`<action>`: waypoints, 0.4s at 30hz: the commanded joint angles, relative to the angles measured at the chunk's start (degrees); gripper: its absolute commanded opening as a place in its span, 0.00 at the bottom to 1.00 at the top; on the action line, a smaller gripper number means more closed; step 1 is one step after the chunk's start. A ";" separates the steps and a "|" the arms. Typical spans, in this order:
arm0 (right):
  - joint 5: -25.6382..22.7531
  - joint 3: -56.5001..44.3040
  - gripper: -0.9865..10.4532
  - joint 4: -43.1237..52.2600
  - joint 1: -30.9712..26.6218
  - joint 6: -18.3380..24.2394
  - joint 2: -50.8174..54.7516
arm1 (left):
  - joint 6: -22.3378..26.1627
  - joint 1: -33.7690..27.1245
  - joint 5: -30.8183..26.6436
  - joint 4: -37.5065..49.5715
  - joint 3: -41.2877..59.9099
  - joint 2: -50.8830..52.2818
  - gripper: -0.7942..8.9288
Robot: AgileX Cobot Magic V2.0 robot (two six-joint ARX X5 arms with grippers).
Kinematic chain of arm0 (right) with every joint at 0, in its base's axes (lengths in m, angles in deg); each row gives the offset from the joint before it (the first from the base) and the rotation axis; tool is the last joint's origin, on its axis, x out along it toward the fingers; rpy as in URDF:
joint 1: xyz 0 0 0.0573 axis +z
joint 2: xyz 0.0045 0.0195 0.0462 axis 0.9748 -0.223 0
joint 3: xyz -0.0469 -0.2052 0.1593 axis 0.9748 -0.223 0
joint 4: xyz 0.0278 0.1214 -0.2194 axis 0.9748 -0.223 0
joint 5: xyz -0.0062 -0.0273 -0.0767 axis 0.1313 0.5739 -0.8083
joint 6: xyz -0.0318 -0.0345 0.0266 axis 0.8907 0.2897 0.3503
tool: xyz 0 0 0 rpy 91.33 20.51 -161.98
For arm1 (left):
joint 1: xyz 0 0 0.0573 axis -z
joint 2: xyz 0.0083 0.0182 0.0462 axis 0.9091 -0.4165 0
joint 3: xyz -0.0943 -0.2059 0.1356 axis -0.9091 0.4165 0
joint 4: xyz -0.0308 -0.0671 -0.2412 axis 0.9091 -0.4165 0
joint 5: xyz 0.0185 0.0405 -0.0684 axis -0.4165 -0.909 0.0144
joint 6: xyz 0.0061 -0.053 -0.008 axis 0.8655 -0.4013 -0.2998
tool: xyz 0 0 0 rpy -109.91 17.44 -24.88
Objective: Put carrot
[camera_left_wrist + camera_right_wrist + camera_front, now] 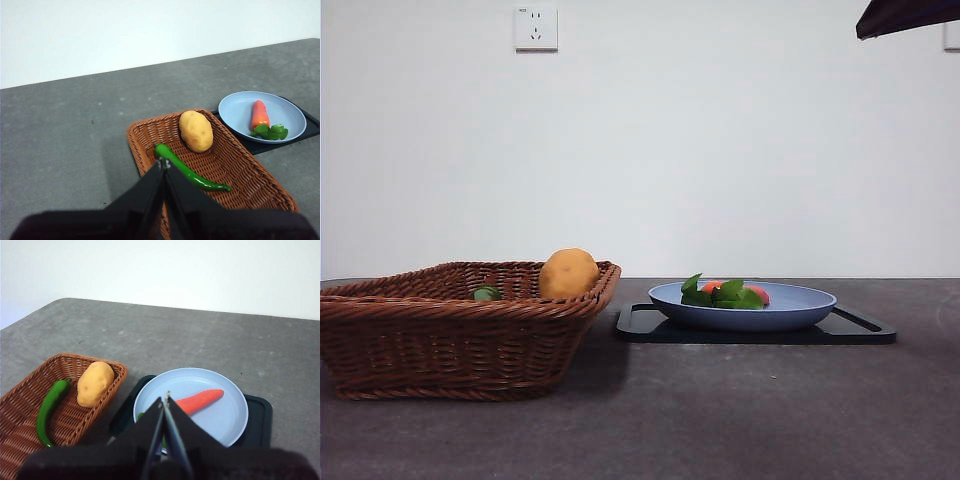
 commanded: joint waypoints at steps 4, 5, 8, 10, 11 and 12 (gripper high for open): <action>-0.31 0.48 0.09 0.70 0.35 -0.79 -0.22 | -0.39 0.02 -0.09 0.42 -0.48 0.02 0.09; -0.31 0.48 0.09 0.70 0.35 -0.79 -0.22 | -0.37 0.02 -0.09 0.42 -0.48 0.02 0.09; -0.28 0.48 0.09 0.70 0.37 -0.79 -0.22 | -0.26 0.02 -0.11 0.35 -0.44 0.04 0.09; -0.26 0.48 0.09 0.68 0.37 -0.79 -0.22 | 2.05 -0.17 -0.59 -0.83 -0.46 1.42 0.09; -0.28 0.48 0.09 0.68 0.35 -0.79 -0.22 | 4.28 -0.90 -2.12 -1.49 -0.44 2.47 0.09; -0.28 0.48 0.09 0.70 0.35 -0.79 -0.22 | 4.94 -1.86 -3.06 -1.99 -0.28 3.50 0.09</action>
